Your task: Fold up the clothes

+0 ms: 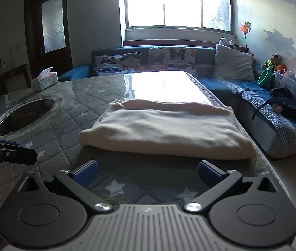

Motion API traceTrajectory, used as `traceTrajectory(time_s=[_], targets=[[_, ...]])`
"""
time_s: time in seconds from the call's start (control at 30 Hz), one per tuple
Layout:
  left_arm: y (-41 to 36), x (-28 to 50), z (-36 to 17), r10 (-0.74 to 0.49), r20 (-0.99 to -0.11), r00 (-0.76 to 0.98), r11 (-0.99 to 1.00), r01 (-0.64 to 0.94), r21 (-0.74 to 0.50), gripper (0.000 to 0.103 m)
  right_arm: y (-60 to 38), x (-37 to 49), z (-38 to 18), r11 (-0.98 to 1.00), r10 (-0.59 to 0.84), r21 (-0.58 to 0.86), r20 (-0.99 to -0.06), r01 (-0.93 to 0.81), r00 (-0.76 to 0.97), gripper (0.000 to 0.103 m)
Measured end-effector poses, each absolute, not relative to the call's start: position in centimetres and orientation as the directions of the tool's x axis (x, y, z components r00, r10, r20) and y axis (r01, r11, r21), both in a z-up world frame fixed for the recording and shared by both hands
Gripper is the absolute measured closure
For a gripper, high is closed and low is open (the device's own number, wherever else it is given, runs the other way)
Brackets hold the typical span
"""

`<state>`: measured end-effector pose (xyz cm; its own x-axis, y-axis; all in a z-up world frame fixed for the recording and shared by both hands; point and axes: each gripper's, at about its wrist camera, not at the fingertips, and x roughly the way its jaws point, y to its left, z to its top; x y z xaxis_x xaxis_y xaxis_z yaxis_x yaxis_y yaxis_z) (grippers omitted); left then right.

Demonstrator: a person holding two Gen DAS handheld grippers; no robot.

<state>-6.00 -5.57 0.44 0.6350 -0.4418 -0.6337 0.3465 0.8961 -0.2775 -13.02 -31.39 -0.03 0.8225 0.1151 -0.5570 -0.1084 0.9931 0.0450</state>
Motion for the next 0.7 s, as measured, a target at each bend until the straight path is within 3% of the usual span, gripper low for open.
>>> traceTrajectory(time_s=[0.7], targets=[[-6.2, -7.4, 0.2, -0.426, -0.647, 0.632, 0.902, 0.354, -0.248, 0.0, -30.5, -14.3, -0.6, 0.99, 0.137, 0.058, -0.575, -0.126, 0.807, 0.0]])
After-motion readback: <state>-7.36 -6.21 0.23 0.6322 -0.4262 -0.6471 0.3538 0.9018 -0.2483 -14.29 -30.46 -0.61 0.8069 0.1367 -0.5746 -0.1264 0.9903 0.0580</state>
